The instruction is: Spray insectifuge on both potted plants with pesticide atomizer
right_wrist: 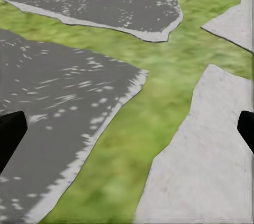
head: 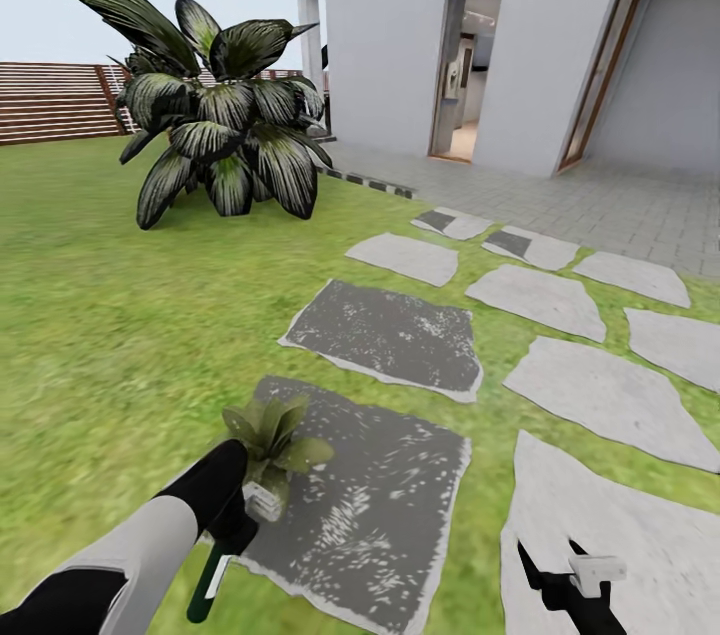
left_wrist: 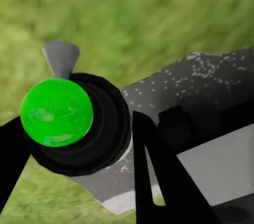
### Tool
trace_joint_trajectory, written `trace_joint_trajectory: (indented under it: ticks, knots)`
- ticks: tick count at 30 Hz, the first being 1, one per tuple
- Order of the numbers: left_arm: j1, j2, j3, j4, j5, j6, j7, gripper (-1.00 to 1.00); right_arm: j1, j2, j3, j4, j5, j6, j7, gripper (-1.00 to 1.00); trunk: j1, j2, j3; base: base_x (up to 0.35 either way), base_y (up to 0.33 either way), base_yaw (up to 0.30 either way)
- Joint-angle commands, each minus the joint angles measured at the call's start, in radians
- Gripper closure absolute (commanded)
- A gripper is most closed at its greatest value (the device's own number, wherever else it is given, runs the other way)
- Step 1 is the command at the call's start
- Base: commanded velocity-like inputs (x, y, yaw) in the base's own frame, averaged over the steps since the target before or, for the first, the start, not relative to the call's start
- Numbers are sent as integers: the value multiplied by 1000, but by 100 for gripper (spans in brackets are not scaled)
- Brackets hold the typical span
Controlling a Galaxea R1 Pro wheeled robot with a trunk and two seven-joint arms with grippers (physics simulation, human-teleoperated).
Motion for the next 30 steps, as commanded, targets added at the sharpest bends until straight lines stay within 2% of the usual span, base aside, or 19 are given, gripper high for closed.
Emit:
trace_joint_trajectory:
  ticks: [1, 10, 17, 30]
  knots:
    - [0, 0, -5, -2, -7, 3, -9, 100, -2, 1, -8, -2, 6, -5, 7, -100, -1, 0, -1, -329, 6, 0]
    - [-1, 12, -5, -5, -9, 3, -8, 100, -2, 1, -8, -2, 6, -6, 7, -100, -1, 0, -1, -207, 204, 0]
    - [-2, 15, -5, -84, -9, 6, -9, 100, -2, 1, -8, -3, 6, -6, 7, -100, -1, 0, -1, -5, 307, -28]
    - [-11, 13, -7, -88, -15, 18, -11, 100, -2, 0, -8, -3, 5, -6, 7, -100, -1, 0, -1, 0, 318, -282]
